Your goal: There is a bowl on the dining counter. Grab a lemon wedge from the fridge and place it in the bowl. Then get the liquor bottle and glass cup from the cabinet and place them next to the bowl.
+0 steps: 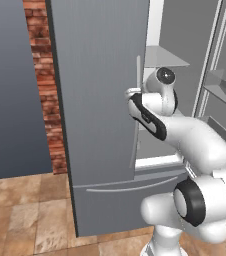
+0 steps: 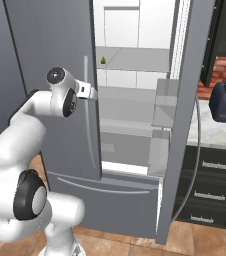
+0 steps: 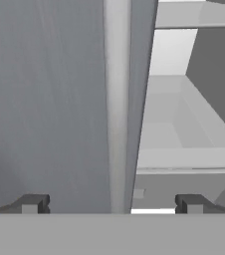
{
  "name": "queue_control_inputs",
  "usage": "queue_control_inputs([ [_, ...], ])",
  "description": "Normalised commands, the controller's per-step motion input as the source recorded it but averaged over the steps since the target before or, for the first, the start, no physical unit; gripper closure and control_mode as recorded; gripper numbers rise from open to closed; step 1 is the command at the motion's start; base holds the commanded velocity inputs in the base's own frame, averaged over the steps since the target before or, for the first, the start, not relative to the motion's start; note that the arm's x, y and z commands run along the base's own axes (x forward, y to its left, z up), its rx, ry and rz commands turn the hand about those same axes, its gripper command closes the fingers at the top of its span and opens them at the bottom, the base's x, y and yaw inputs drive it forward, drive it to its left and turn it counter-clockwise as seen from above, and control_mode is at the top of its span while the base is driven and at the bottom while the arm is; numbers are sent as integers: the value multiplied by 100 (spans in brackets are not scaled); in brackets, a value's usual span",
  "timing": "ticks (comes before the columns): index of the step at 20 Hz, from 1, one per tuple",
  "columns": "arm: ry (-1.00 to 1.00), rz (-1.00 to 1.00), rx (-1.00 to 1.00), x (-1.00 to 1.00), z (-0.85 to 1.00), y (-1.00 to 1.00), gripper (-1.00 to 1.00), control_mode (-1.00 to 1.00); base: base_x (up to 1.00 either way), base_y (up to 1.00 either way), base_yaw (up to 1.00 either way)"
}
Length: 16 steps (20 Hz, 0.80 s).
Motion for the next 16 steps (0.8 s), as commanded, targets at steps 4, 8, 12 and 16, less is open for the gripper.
queue_control_inputs([
  [4, 0, 0, 0, 42, -18, -3, -100, -100, 0, 0, 0],
  [8, 0, 0, 0, 39, -16, -4, -100, -100, 0, 0, 0],
  [12, 0, 0, 0, 39, -15, -5, -100, -100, 0, 0, 0],
  [16, 0, 0, 0, 38, -17, -3, -100, -100, 0, 0, 0],
])
